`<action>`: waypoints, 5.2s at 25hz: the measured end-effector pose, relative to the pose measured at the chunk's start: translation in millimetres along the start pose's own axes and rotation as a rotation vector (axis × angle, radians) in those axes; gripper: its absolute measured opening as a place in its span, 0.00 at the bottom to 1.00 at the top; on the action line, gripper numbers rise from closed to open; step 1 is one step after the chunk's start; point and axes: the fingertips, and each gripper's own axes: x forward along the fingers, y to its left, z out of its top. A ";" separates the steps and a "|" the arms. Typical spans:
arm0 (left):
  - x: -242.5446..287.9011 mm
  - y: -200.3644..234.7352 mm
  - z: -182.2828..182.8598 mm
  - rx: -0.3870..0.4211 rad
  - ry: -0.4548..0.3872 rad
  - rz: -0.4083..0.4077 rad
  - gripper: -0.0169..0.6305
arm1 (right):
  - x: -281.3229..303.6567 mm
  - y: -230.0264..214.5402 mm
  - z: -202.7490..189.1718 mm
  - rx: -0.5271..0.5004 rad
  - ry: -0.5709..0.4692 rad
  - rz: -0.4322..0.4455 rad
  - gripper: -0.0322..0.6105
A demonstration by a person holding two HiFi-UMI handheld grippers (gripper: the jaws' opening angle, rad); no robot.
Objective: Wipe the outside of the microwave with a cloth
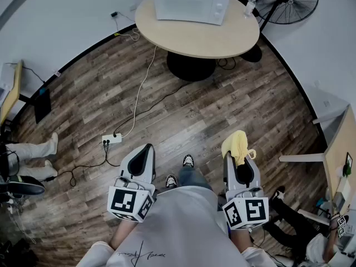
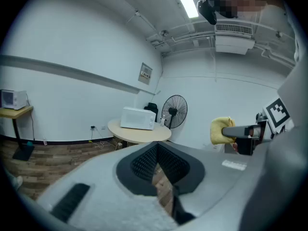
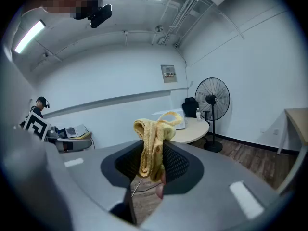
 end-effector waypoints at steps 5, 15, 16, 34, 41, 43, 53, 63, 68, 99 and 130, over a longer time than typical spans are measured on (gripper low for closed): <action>28.1 -9.4 3.5 0.015 0.004 0.001 0.01 | 18.1 -24.7 3.3 0.004 -0.006 0.007 0.24; 102.1 -14.2 26.1 0.038 -0.008 0.024 0.01 | 75.2 -75.7 22.9 0.031 -0.019 0.046 0.24; 110.8 -15.1 28.2 0.038 -0.009 0.027 0.01 | 81.6 -81.7 25.9 0.047 -0.024 0.057 0.24; 208.4 -9.3 48.3 0.005 -0.016 0.051 0.01 | 170.0 -119.3 39.9 0.076 0.038 0.183 0.25; 264.8 16.3 62.6 -0.001 -0.023 0.004 0.01 | 216.1 -123.3 50.3 0.031 0.048 0.166 0.25; 284.5 25.6 71.7 0.004 -0.023 -0.011 0.01 | 233.8 -127.9 56.5 0.034 0.049 0.149 0.25; 369.8 94.8 114.9 0.019 -0.014 -0.046 0.01 | 342.7 -126.5 86.4 0.043 0.059 0.104 0.25; 460.7 174.3 186.6 0.062 -0.022 -0.105 0.01 | 471.9 -105.8 142.8 0.053 0.021 0.091 0.25; 492.6 212.8 214.9 0.072 -0.048 -0.117 0.01 | 522.7 -91.1 169.1 0.031 -0.006 0.096 0.25; 605.0 258.9 303.4 0.103 -0.103 -0.220 0.01 | 686.1 -150.5 294.7 -0.101 -0.090 0.064 0.25; 714.8 310.8 341.1 0.100 -0.034 -0.286 0.01 | 989.8 -374.1 350.6 -0.335 0.422 -0.259 0.26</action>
